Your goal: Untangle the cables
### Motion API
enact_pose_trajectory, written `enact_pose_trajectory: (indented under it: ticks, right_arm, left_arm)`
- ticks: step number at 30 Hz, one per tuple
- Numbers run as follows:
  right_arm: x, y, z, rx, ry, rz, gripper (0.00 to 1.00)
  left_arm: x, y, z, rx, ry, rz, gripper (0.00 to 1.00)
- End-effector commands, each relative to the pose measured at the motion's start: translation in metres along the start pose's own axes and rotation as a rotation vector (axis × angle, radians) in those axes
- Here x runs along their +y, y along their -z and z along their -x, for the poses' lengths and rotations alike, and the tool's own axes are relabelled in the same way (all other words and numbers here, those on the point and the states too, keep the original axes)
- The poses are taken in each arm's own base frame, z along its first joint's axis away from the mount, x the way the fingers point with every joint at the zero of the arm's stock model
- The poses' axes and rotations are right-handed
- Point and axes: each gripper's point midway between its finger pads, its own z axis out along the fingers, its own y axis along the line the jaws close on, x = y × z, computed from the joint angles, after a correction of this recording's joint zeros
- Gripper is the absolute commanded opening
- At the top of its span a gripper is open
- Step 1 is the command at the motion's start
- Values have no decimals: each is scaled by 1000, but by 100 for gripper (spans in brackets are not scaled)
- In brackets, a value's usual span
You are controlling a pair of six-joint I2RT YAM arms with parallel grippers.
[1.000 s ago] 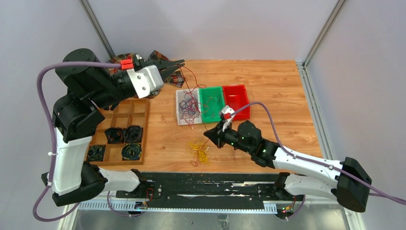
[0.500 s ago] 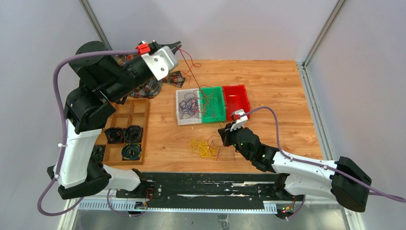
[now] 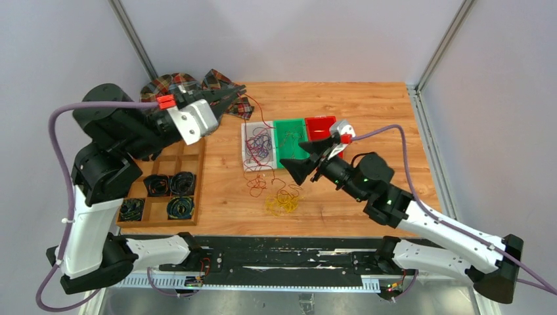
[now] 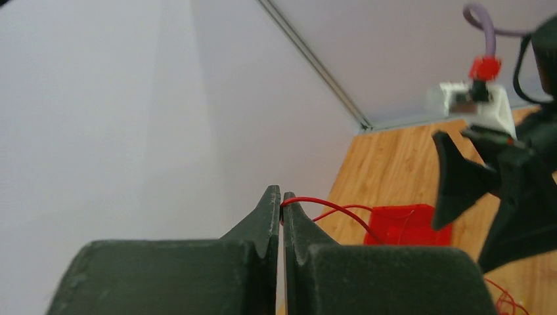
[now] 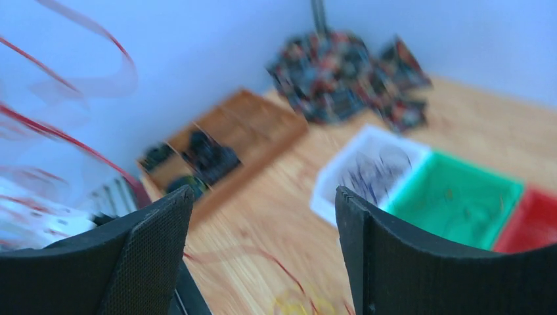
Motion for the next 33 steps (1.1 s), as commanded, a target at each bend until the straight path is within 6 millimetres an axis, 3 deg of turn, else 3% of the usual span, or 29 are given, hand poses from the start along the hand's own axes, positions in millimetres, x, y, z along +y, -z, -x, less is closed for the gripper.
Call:
enact_pose_trajectory:
  ticks: [1, 4, 7, 12, 19, 24, 33]
  right_arm:
    - [52, 6, 62, -81, 74, 254, 78]
    - [79, 5, 87, -105, 80, 375, 77]
    - [90, 1, 108, -136, 89, 410, 76]
    - [99, -16, 124, -159, 114, 435, 71]
    - [108, -44, 133, -161, 99, 454, 51]
    - [114, -54, 113, -107, 58, 489, 34]
    - [82, -59, 28, 26, -24, 384, 20]
  left_arm:
    - [-27, -10, -16, 18, 38, -108, 0]
    - [-34, -11, -22, 28, 39, -128, 0]
    - [-37, -11, -26, 37, 45, -140, 0]
    - [-41, -12, -27, 42, 57, -155, 0]
    - [-46, -13, -36, 64, 65, -164, 0]
    - [-44, -13, -41, 86, 45, -149, 0]
    - [-20, -15, -22, 53, -8, -93, 0]
